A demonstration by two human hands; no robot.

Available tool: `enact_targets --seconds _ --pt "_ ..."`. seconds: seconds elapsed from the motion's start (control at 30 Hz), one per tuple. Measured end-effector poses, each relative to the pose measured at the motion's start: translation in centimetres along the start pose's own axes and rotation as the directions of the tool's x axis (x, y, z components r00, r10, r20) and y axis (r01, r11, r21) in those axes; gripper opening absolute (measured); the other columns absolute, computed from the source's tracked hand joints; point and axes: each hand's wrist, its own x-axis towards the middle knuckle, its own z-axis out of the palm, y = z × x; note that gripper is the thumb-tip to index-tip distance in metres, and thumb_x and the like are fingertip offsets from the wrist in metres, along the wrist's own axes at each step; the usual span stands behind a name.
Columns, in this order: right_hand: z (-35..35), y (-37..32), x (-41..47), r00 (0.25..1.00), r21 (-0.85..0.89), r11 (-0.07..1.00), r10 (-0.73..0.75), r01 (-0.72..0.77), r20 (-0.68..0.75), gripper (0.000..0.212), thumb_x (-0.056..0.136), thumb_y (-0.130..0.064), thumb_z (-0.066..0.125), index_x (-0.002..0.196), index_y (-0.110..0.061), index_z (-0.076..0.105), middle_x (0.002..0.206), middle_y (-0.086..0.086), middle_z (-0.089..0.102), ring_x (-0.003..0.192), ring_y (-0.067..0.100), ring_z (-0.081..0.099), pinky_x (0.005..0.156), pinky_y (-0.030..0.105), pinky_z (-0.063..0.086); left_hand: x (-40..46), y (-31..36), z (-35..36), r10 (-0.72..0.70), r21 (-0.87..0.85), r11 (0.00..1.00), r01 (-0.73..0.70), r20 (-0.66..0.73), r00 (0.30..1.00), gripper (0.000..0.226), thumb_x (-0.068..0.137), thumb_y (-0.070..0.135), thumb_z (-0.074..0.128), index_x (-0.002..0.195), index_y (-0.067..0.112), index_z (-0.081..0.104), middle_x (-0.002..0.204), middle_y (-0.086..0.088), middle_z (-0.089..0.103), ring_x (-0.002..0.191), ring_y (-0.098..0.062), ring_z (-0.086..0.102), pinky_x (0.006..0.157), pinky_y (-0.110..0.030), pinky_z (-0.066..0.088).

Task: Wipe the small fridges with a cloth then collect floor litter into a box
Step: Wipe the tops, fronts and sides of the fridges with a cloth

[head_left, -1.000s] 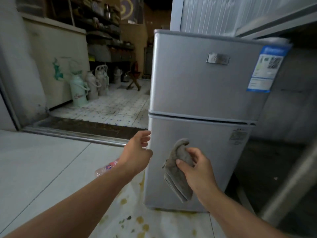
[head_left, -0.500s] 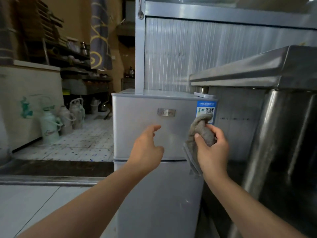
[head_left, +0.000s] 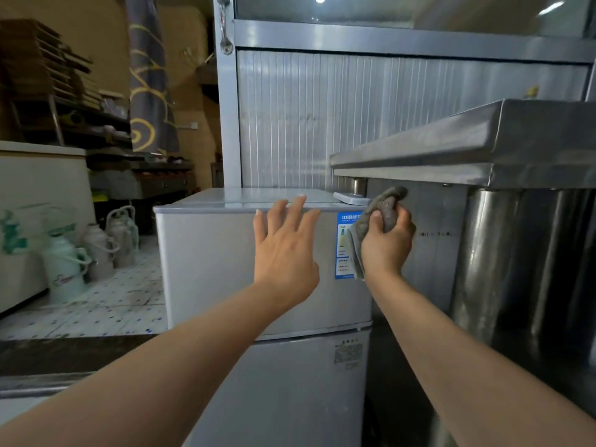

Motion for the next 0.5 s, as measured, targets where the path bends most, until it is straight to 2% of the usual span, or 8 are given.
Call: enact_targets --seconds 0.1,0.33,0.43,0.5 --pt "0.5 0.4 1.4 0.999 -0.043 0.999 -0.001 0.002 0.042 0.024 0.095 -0.025 0.045 0.113 -0.012 0.052 0.113 0.012 0.062 0.105 0.031 0.058 0.093 0.045 0.048 0.5 -0.4 0.8 0.002 0.001 1.000 -0.002 -0.051 0.999 0.079 0.073 0.012 0.061 0.142 0.024 0.023 0.146 0.004 0.023 0.139 -0.020 0.008 0.115 -0.047 -0.004" --pt "0.7 2.7 1.6 0.998 -0.024 0.998 -0.062 0.062 0.017 0.020 0.098 -0.027 0.039 0.102 -0.011 0.050 0.102 0.011 0.063 0.094 0.027 0.063 0.086 0.047 0.051 0.4 -0.3 3.0 0.031 0.016 0.999 -0.029 -0.151 0.988 0.083 0.064 0.016 0.062 0.139 0.020 0.026 0.140 -0.002 0.026 0.137 -0.024 0.012 0.114 -0.049 0.002" --pt "0.4 4.5 0.5 0.996 -0.026 0.996 -0.089 0.089 -0.009 0.013 0.099 -0.024 0.038 0.094 -0.015 0.046 0.092 0.004 0.060 0.091 0.026 0.063 0.077 0.036 0.052 0.1 -1.1 3.8 0.081 0.049 0.996 -0.073 -0.169 0.982 0.088 0.065 0.015 0.062 0.144 0.020 0.022 0.149 -0.005 0.023 0.142 -0.026 0.008 0.114 -0.052 0.001" --pt "0.2 5.6 -0.2 0.996 -0.030 0.995 -0.093 0.093 -0.009 0.013 0.100 -0.024 0.038 0.095 -0.015 0.046 0.092 0.001 0.059 0.092 0.024 0.064 0.073 0.028 0.052 -0.4 -1.4 4.3 0.103 0.067 0.993 -0.093 -0.175 0.979 0.088 0.066 0.013 0.059 0.145 0.019 0.021 0.155 -0.005 0.015 0.144 -0.026 0.002 0.112 -0.055 0.000"
